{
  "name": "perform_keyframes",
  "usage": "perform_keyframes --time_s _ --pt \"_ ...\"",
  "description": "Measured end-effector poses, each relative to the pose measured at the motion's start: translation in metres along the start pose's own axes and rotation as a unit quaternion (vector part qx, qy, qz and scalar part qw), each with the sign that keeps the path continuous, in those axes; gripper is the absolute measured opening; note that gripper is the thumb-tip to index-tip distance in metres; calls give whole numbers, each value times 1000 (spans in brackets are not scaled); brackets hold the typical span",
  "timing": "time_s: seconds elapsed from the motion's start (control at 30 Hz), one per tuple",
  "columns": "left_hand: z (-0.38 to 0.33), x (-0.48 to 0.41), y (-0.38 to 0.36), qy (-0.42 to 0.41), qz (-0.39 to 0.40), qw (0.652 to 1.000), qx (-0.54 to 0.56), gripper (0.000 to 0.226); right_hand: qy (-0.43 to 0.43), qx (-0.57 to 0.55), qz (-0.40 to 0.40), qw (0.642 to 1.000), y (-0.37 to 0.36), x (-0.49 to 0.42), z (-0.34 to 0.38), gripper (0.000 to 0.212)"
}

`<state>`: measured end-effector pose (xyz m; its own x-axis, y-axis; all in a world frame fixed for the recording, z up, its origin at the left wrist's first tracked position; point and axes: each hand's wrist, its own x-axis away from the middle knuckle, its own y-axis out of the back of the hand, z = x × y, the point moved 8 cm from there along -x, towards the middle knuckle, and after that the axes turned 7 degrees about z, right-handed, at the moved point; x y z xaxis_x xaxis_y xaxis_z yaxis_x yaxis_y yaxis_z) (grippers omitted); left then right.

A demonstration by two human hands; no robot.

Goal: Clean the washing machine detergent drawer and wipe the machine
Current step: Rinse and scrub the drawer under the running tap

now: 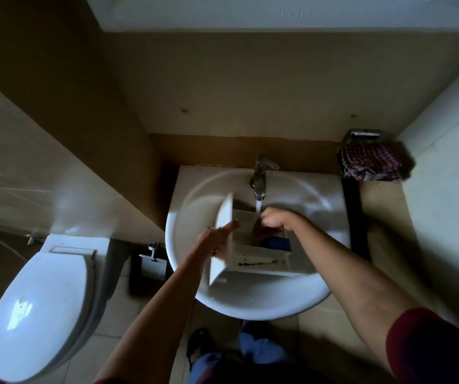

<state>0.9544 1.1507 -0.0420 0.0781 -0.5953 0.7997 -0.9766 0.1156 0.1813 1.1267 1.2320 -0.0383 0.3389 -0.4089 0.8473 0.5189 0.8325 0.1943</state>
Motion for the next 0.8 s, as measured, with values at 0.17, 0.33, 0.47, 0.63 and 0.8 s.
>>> perform_keyframes --time_s 0.17,0.33,0.47,0.63,0.8 --pt "-1 -2 1 -3 -14 1000 -11 100 49 -534 -52 842 -5 -14 -12 19" --pt "1 -4 1 -5 -22 999 -34 96 85 -664 -42 742 -12 -23 2 19" --pt "0 -3 2 -17 -16 999 -37 89 99 -620 -5 778 -10 -18 10 24" --pt "9 -17 2 -11 -17 1000 -21 118 60 -313 185 930 -36 19 15 17" --pt "5 -10 1 -3 -10 999 -30 113 -5 -174 140 975 -29 31 -6 21"
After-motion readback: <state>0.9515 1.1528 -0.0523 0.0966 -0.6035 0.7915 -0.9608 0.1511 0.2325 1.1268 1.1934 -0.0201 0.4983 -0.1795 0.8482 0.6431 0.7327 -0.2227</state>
